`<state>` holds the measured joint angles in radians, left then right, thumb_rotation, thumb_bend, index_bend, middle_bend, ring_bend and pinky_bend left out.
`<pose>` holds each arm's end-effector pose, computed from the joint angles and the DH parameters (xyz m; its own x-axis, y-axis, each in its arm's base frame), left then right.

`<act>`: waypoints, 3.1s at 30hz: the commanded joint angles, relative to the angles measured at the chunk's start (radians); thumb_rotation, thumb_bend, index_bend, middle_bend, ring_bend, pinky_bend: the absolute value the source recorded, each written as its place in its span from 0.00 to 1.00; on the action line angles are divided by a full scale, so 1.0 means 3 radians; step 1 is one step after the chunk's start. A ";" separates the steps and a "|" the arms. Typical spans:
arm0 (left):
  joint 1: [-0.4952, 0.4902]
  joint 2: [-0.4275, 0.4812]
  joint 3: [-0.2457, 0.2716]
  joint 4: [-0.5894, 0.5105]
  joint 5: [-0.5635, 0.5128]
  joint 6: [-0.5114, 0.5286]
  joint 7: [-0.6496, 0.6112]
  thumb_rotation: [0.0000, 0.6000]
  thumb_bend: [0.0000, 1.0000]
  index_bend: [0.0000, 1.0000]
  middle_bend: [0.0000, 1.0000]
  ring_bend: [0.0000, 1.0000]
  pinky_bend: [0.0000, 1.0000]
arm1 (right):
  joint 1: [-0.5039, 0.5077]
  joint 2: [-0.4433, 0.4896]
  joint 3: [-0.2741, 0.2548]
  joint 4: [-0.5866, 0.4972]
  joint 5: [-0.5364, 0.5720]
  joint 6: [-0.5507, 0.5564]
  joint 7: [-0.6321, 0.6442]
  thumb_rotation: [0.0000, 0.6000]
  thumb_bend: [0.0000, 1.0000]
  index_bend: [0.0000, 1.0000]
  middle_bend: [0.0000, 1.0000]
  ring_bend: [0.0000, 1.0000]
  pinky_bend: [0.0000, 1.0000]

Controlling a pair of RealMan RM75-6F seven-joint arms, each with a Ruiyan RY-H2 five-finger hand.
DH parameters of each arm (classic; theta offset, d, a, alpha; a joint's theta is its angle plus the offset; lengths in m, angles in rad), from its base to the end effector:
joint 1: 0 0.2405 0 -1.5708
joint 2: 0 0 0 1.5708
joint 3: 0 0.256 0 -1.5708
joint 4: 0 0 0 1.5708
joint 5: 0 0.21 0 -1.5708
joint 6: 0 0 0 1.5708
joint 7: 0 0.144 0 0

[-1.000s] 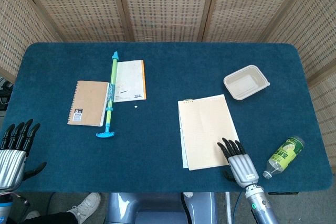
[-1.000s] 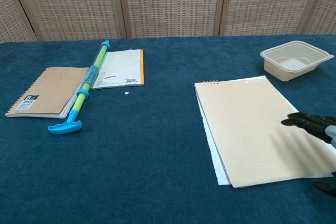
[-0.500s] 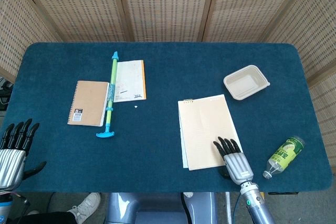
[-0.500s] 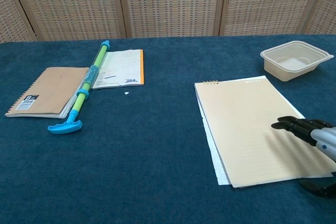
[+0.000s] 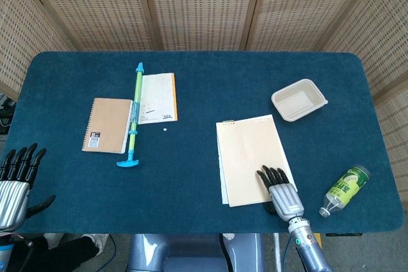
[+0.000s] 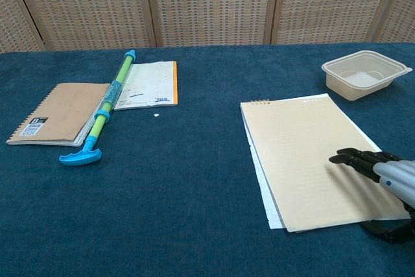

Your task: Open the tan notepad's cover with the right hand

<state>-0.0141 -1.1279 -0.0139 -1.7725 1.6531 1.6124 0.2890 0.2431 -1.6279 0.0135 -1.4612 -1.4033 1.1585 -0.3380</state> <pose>-0.2656 0.1499 0.1511 0.4998 -0.0840 0.8620 0.8592 -0.0779 -0.5057 -0.2509 -0.1999 -0.0385 0.3999 -0.3302 0.8550 -0.9152 -0.1943 0.3530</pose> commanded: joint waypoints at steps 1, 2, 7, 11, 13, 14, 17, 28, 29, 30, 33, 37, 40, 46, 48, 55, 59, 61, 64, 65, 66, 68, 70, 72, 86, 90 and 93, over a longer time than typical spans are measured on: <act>0.0000 -0.0003 0.0002 0.0000 0.0003 -0.0001 0.0003 1.00 0.05 0.00 0.00 0.00 0.00 | 0.0005 -0.0006 -0.0003 0.0007 -0.0001 0.0006 0.0003 1.00 0.49 0.08 0.00 0.00 0.00; -0.0001 -0.0004 0.0002 0.0001 0.0004 -0.0003 0.0006 1.00 0.05 0.00 0.00 0.00 0.00 | 0.0006 -0.0008 -0.0006 0.0007 -0.0005 0.0012 0.0009 1.00 0.51 0.08 0.00 0.00 0.00; -0.0002 -0.0013 0.0011 0.0005 0.0016 -0.0009 0.0018 1.00 0.05 0.00 0.00 0.00 0.00 | 0.0016 -0.0020 -0.0009 0.0007 -0.0031 0.0049 0.0025 1.00 0.63 0.09 0.00 0.00 0.00; -0.0002 -0.0018 0.0015 0.0008 0.0017 -0.0014 0.0023 1.00 0.05 0.00 0.00 0.00 0.00 | 0.0026 -0.0028 -0.0005 0.0000 -0.0044 0.0068 0.0036 1.00 0.67 0.10 0.00 0.00 0.00; -0.0004 -0.0019 0.0015 0.0008 0.0016 -0.0017 0.0024 1.00 0.05 0.00 0.00 0.00 0.00 | 0.0036 -0.0035 0.0001 0.0005 -0.0046 0.0070 0.0037 1.00 0.67 0.10 0.00 0.00 0.00; -0.0004 -0.0020 0.0016 0.0009 0.0016 -0.0019 0.0025 1.00 0.05 0.00 0.00 0.00 0.00 | 0.0043 -0.0041 0.0008 0.0008 -0.0041 0.0068 0.0039 1.00 0.67 0.10 0.00 0.00 0.00; -0.0003 -0.0020 0.0014 0.0009 0.0014 -0.0016 0.0023 1.00 0.05 0.00 0.00 0.00 0.00 | 0.0065 -0.0057 0.0035 0.0010 -0.0012 0.0050 0.0040 1.00 0.67 0.10 0.00 0.00 0.00; -0.0005 -0.0015 0.0005 0.0009 0.0005 -0.0011 -0.0006 1.00 0.05 0.00 0.00 0.00 0.00 | 0.0167 -0.0123 0.0163 -0.0009 0.0028 0.0067 -0.0019 1.00 0.69 0.12 0.00 0.00 0.00; -0.0005 -0.0015 0.0005 0.0010 0.0004 -0.0011 -0.0009 1.00 0.05 0.00 0.00 0.00 0.00 | 0.0177 -0.0123 0.0176 -0.0025 0.0031 0.0076 -0.0030 1.00 0.69 0.12 0.00 0.00 0.00; -0.0005 -0.0015 0.0005 0.0011 0.0002 -0.0013 -0.0013 1.00 0.05 0.00 0.00 0.00 0.00 | 0.0183 -0.0125 0.0187 -0.0038 0.0031 0.0084 -0.0031 1.00 0.70 0.12 0.00 0.00 0.00; -0.0008 -0.0016 0.0005 0.0012 -0.0004 -0.0022 -0.0012 1.00 0.05 0.00 0.00 0.00 0.00 | 0.0206 -0.0128 0.0217 -0.0066 0.0041 0.0096 -0.0038 1.00 0.72 0.13 0.00 0.00 0.00; -0.0006 -0.0017 0.0006 0.0008 -0.0002 -0.0017 -0.0015 1.00 0.05 0.00 0.00 0.00 0.00 | 0.0278 -0.0139 0.0288 -0.0075 0.0121 0.0039 -0.0108 1.00 0.73 0.13 0.00 0.00 0.00; -0.0007 -0.0017 0.0006 0.0008 -0.0001 -0.0018 -0.0019 1.00 0.05 0.00 0.00 0.00 0.00 | 0.0324 -0.0146 0.0337 -0.0091 0.0184 0.0001 -0.0139 1.00 0.72 0.13 0.00 0.00 0.00; -0.0013 -0.0019 0.0006 0.0010 -0.0011 -0.0033 -0.0023 1.00 0.05 0.00 0.00 0.00 0.00 | 0.0464 -0.0166 0.0461 -0.0101 0.0332 -0.0107 -0.0281 1.00 0.72 0.14 0.00 0.00 0.00; -0.0014 -0.0018 0.0005 0.0012 -0.0015 -0.0035 -0.0029 1.00 0.05 0.00 0.00 0.00 0.00 | 0.0511 -0.0174 0.0502 -0.0103 0.0386 -0.0139 -0.0330 1.00 0.72 0.14 0.00 0.00 0.00; -0.0024 -0.0019 0.0006 0.0019 -0.0031 -0.0061 -0.0042 1.00 0.05 0.00 0.00 0.00 0.00 | 0.0649 -0.0205 0.0640 -0.0090 0.0582 -0.0202 -0.0413 1.00 0.73 0.18 0.00 0.00 0.01; -0.0026 -0.0020 0.0012 0.0017 -0.0022 -0.0063 -0.0042 1.00 0.05 0.00 0.00 0.00 0.00 | 0.0711 -0.0212 0.0697 -0.0059 0.0672 -0.0223 -0.0423 1.00 0.75 0.25 0.05 0.02 0.13; -0.0027 -0.0019 0.0012 0.0016 -0.0023 -0.0065 -0.0040 1.00 0.05 0.00 0.00 0.00 0.00 | 0.0723 -0.0212 0.0711 -0.0055 0.0688 -0.0216 -0.0396 1.00 0.76 0.30 0.12 0.08 0.21; -0.0026 -0.0020 0.0013 0.0016 -0.0027 -0.0066 -0.0040 1.00 0.05 0.00 0.00 0.00 0.00 | 0.0738 -0.0208 0.0704 -0.0039 0.0678 -0.0194 -0.0374 1.00 0.79 0.40 0.28 0.24 0.35; -0.0027 -0.0020 0.0013 0.0016 -0.0029 -0.0067 -0.0041 1.00 0.05 0.00 0.00 0.00 0.00 | 0.0744 -0.0207 0.0697 -0.0029 0.0670 -0.0185 -0.0373 1.00 0.80 0.45 0.34 0.30 0.40; -0.0028 -0.0020 0.0013 0.0016 -0.0030 -0.0069 -0.0040 1.00 0.05 0.00 0.00 0.00 0.00 | 0.0748 -0.0205 0.0691 -0.0023 0.0661 -0.0173 -0.0369 1.00 0.81 0.49 0.39 0.35 0.44; -0.0028 -0.0022 0.0014 0.0015 -0.0029 -0.0069 -0.0036 1.00 0.05 0.00 0.00 0.00 0.00 | 0.0751 -0.0195 0.0662 -0.0016 0.0637 -0.0157 -0.0350 1.00 0.83 0.55 0.47 0.45 0.49; -0.0027 -0.0023 0.0016 0.0017 -0.0028 -0.0069 -0.0034 1.00 0.05 0.00 0.00 0.00 0.00 | 0.0751 -0.0184 0.0623 -0.0012 0.0611 -0.0148 -0.0338 1.00 0.84 0.61 0.53 0.52 0.53; -0.0027 -0.0024 0.0014 0.0018 -0.0032 -0.0069 -0.0034 1.00 0.05 0.00 0.00 0.00 0.00 | 0.0750 -0.0172 0.0596 -0.0022 0.0593 -0.0140 -0.0319 1.00 0.85 0.65 0.58 0.57 0.55; -0.0027 -0.0029 0.0020 0.0015 -0.0020 -0.0065 -0.0018 1.00 0.05 0.00 0.00 0.00 0.00 | 0.0652 0.0088 0.0293 -0.0245 0.0271 -0.0025 -0.0137 1.00 0.84 0.67 0.62 0.60 0.57; -0.0028 -0.0029 0.0018 0.0013 -0.0022 -0.0064 -0.0016 1.00 0.05 0.00 0.00 0.00 0.00 | 0.0593 0.0232 0.0191 -0.0347 0.0095 0.0074 -0.0039 1.00 0.85 0.67 0.62 0.60 0.57; -0.0028 -0.0032 0.0021 0.0015 -0.0022 -0.0067 -0.0010 1.00 0.05 0.00 0.00 0.00 0.00 | 0.0530 0.0380 0.0111 -0.0463 -0.0021 0.0152 0.0072 1.00 0.84 0.67 0.62 0.60 0.57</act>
<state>-0.0225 -1.1373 -0.0078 -1.7680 1.6464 1.5923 0.2860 0.4150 -1.5362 0.0622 -1.5799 -1.3906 1.1883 -0.3355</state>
